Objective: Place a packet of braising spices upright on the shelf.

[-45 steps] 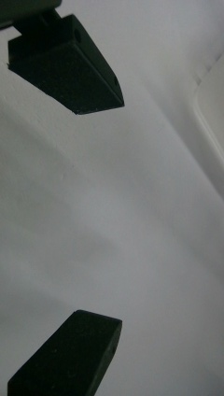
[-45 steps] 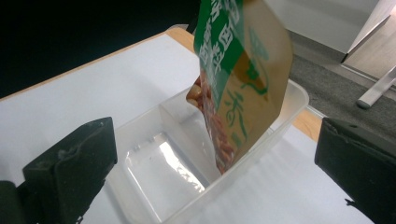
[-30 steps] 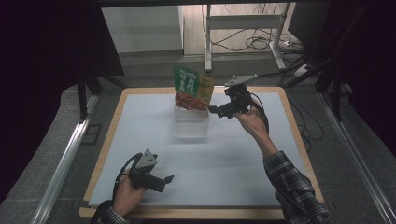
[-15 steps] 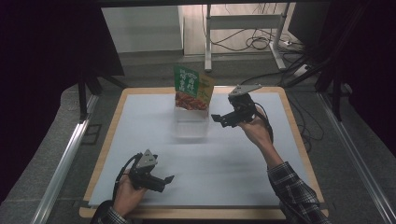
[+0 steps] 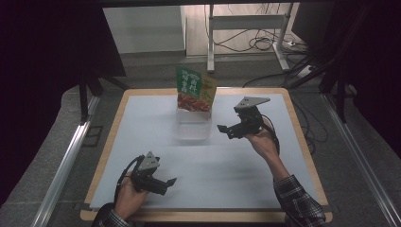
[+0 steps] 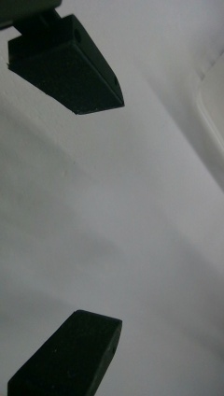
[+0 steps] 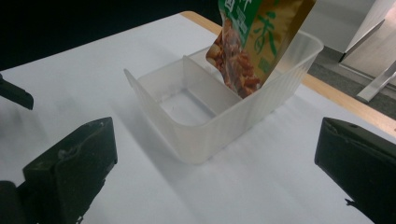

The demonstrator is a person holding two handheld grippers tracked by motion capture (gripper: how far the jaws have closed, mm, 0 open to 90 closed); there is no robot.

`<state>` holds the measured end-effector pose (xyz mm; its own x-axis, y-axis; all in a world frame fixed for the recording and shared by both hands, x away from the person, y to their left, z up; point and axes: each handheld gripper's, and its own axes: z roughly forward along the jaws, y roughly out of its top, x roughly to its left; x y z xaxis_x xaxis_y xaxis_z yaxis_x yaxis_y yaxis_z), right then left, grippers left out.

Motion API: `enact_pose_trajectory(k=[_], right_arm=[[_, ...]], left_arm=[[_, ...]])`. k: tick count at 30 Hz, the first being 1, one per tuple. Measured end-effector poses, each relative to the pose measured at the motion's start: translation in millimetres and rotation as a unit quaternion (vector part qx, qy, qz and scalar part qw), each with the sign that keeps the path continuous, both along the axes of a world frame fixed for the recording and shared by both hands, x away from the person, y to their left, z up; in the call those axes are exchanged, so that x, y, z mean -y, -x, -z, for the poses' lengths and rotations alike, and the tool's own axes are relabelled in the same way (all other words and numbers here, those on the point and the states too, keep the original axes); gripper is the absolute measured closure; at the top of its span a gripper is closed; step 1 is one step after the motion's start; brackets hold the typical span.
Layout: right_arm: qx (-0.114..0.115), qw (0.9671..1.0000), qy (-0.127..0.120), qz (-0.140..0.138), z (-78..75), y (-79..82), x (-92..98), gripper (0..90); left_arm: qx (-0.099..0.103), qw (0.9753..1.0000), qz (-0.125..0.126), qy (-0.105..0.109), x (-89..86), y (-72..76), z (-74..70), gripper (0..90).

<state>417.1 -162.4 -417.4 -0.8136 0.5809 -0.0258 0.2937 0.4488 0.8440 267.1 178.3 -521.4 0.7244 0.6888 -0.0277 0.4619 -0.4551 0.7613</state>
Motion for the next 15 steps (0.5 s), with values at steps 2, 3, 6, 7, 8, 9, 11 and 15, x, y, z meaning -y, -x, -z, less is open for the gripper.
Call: enact_pose_trajectory(k=[2,3,6,7,8,9,11,15], right_arm=[[-0.002,1.0000,0.003,0.002,2.0,0.9,1.0,0.0],[-0.002,1.0000,0.002,0.002,2.8,1.5,1.7,0.0],[-0.002,1.0000,0.004,0.002,5.6,4.1,3.7,0.0],[0.000,1.0000,0.006,0.003,6.4,5.2,4.5,0.0],[0.000,0.9999,0.009,0.005,7.1,6.2,5.4,0.0],[0.000,0.9999,0.010,0.007,7.9,7.0,6.4,0.0],[-0.001,0.9999,0.011,0.009,9.4,8.5,8.6,0.0],[-0.002,0.9998,0.014,0.014,11.0,11.2,13.2,0.0]], left_arm=[[0.000,1.0000,0.000,0.000,0.2,0.1,0.1,0.0],[0.000,1.0000,0.001,0.000,0.3,0.2,0.0,0.0],[0.001,1.0000,0.001,0.001,-0.2,0.3,-0.3,0.0],[0.001,1.0000,0.000,0.002,-0.4,0.3,-0.4,0.0],[0.001,1.0000,0.000,0.002,-0.6,0.3,-0.4,0.0],[0.002,1.0000,-0.001,0.003,-0.7,0.4,-0.4,0.0],[0.003,1.0000,-0.001,0.004,-1.1,0.5,-0.7,0.0],[0.004,1.0000,-0.004,0.008,-2.2,0.6,-1.2,0.0]])
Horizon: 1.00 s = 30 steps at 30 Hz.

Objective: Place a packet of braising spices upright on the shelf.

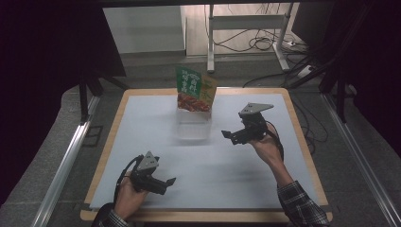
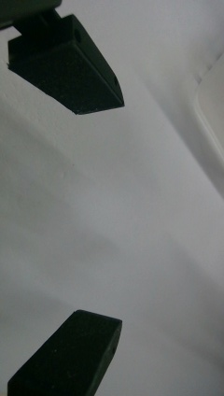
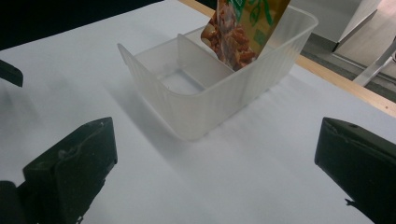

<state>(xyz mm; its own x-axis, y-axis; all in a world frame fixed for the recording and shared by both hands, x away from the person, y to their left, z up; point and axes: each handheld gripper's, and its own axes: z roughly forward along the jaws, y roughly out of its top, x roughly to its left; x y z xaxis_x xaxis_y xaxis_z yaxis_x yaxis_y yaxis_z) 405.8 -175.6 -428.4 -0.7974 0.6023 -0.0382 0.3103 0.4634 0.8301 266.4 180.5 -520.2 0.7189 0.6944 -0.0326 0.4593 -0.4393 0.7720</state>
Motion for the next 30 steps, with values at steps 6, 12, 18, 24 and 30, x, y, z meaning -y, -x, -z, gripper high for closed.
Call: enact_pose_trajectory(k=[6,12,18,24,30], right_arm=[[-0.006,0.9999,-0.001,0.009,1.6,6.8,10.2,0.0],[-0.012,0.9998,0.001,0.016,4.1,17.4,18.8,0.0],[-0.013,0.9997,0.003,0.018,1.9,29.0,24.5,0.0],[-0.017,0.9994,0.000,0.029,5.0,39.9,36.8,0.0],[-0.013,0.9990,-0.003,0.043,8.4,51.5,48.0,0.0]], left_arm=[[0.000,1.0000,-0.002,0.002,-0.9,0.0,-0.2,0.0],[0.000,1.0000,-0.006,-0.001,-0.4,0.2,-0.3,0.0],[-0.005,0.9999,-0.012,-0.005,-0.6,-0.1,-0.5,0.0],[-0.008,0.9998,-0.016,-0.007,-0.6,0.1,-1.4,0.0],[-0.011,0.9998,-0.014,-0.010,0.4,0.1,-1.5,0.0]])
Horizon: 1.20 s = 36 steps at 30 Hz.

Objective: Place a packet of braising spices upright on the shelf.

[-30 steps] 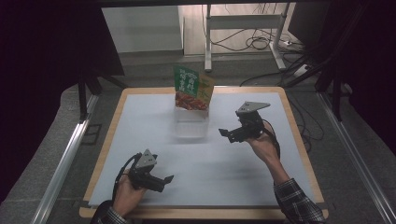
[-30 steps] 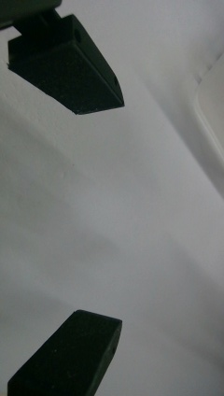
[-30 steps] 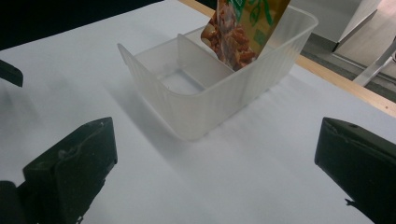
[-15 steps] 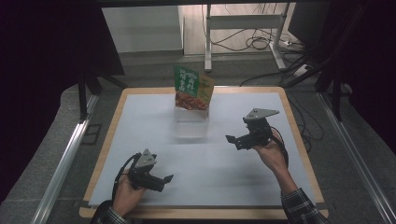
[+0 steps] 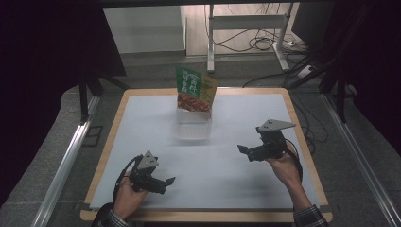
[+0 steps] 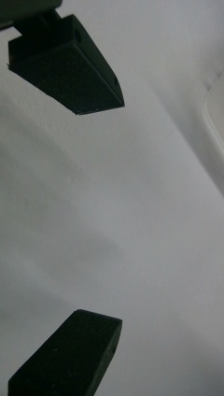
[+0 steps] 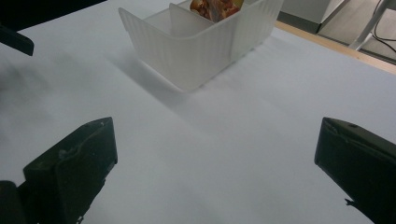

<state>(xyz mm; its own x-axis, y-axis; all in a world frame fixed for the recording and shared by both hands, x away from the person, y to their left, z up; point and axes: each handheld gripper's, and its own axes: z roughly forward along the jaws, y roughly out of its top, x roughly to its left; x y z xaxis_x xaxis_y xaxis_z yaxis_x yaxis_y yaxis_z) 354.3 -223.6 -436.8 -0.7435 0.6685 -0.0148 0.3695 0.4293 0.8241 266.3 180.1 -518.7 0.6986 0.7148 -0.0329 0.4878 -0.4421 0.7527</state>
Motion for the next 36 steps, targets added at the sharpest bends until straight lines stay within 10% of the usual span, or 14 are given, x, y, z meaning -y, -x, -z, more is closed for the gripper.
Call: enact_pose_trajectory(k=[36], right_arm=[[-0.003,0.9980,0.001,0.063,38.7,58.2,60.1,0.0]], left_arm=[[0.006,1.0000,0.003,0.006,-1.1,1.7,-2.3,1.2]])
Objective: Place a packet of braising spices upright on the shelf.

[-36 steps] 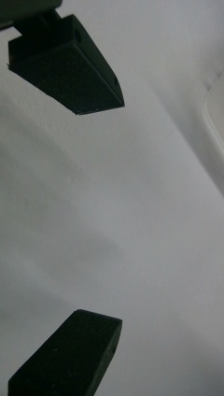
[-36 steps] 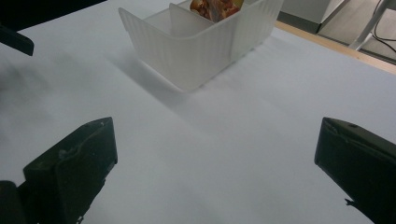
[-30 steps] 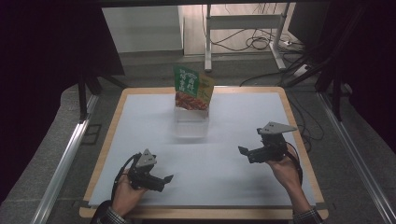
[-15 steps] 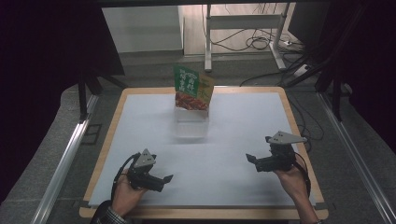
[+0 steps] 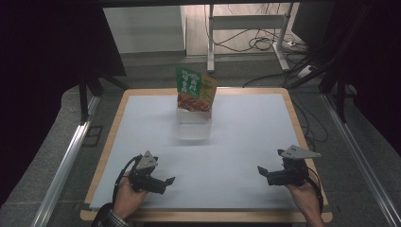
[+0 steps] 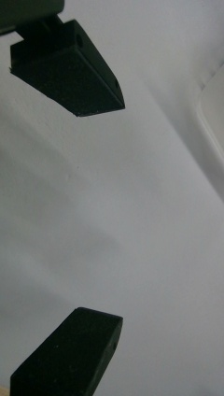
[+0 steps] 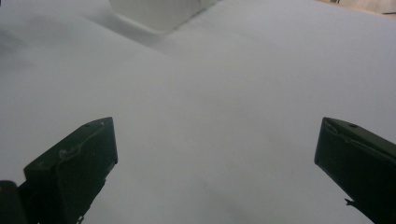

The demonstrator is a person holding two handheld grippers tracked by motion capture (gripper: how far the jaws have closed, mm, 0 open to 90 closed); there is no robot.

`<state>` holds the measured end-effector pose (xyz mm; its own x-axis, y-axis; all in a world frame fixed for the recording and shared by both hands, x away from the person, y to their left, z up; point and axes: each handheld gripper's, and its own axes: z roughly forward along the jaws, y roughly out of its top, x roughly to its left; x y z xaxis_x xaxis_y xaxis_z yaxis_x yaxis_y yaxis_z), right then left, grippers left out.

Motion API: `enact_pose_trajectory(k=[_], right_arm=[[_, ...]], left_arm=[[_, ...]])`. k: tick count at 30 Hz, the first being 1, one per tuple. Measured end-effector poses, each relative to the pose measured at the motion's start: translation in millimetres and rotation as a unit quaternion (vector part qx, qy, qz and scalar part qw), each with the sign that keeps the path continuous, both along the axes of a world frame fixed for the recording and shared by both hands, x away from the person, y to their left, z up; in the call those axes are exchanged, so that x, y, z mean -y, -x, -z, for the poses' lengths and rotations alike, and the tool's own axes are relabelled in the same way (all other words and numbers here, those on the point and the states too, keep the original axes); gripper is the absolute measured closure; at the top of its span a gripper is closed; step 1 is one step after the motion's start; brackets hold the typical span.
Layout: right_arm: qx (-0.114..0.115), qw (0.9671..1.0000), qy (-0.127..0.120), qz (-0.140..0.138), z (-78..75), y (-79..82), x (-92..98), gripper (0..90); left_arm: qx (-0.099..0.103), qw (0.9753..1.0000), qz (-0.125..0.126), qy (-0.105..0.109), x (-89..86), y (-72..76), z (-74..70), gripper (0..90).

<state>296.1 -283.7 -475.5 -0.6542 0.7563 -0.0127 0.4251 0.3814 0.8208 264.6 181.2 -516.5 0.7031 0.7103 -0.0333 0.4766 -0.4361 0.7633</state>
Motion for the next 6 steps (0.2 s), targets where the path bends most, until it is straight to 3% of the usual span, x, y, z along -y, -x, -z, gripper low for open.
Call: enact_pose_trajectory(k=[6], right_arm=[[-0.020,0.9998,0.005,0.004,8.4,0.5,4.6,0.0]], left_arm=[[0.005,1.0000,-0.002,-0.004,1.1,-0.6,0.6,1.0]])
